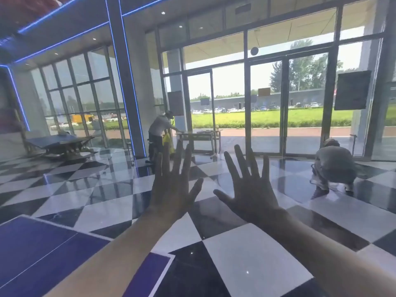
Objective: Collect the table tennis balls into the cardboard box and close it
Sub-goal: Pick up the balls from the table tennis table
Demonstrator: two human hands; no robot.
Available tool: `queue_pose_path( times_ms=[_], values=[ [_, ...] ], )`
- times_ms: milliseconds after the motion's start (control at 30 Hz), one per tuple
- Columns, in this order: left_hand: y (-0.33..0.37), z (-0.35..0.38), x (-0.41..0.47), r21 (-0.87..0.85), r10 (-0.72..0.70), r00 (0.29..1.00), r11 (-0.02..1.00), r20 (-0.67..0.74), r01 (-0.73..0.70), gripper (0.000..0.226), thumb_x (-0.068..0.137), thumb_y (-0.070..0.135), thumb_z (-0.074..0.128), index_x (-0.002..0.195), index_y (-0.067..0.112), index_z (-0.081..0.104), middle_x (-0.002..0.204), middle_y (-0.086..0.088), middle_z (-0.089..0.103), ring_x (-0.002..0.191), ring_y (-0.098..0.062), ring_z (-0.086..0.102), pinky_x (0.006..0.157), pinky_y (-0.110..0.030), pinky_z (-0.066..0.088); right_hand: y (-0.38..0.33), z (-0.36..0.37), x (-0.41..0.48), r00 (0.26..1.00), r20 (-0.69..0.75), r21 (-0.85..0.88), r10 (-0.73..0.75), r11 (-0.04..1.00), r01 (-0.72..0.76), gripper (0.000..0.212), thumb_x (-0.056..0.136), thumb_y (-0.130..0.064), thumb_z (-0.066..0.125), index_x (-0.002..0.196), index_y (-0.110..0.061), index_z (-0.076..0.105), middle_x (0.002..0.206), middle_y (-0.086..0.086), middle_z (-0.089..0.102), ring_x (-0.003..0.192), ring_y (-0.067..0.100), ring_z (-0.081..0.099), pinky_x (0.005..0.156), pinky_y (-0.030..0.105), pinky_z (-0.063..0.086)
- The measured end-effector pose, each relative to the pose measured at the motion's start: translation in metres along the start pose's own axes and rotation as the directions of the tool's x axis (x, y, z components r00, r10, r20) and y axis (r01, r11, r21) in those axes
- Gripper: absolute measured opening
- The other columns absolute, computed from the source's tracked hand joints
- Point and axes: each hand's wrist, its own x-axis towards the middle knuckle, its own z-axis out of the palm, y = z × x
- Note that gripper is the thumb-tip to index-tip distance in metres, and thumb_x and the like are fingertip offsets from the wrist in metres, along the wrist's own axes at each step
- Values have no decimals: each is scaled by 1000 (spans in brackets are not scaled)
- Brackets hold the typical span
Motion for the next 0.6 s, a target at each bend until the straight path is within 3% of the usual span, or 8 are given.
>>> queue_pose_path(
  times_ms=[167,267,467,600],
  values=[
    [-26,-2,-34,92,-47,995,995,84,40,83,99,60,29,155,16,-14,164,-9,-14,150,-35,-16,120,-56,10,-38,24,-11,998,31,34,-56,998,54,96,83,-82,16,153,-24,-13,161,9,-19,147,35,-16,113,65,3],
    [-33,-9,-55,134,-84,989,989,120,68,83,99,58,30,156,14,-12,165,-9,-13,150,-35,-16,121,-54,8,-53,36,-17,992,53,112,-115,988,108,97,84,-82,21,154,-23,-11,161,9,-20,147,35,-18,113,66,1],
    [-21,-28,-108,220,-211,959,961,190,168,84,98,56,33,156,13,-11,164,-8,-14,149,-35,-17,121,-53,3,-72,47,-37,962,83,272,-260,935,229,97,83,-80,25,155,-23,-4,163,8,-11,148,33,-12,113,67,3],
    [1,-46,-143,309,-301,927,924,224,226,86,98,54,39,156,13,-9,165,-10,-11,149,-37,-14,121,-55,7,-79,49,-62,923,88,361,-373,876,320,96,82,-82,15,154,-24,-12,162,6,-18,148,33,-15,114,65,-2]
  ],
)
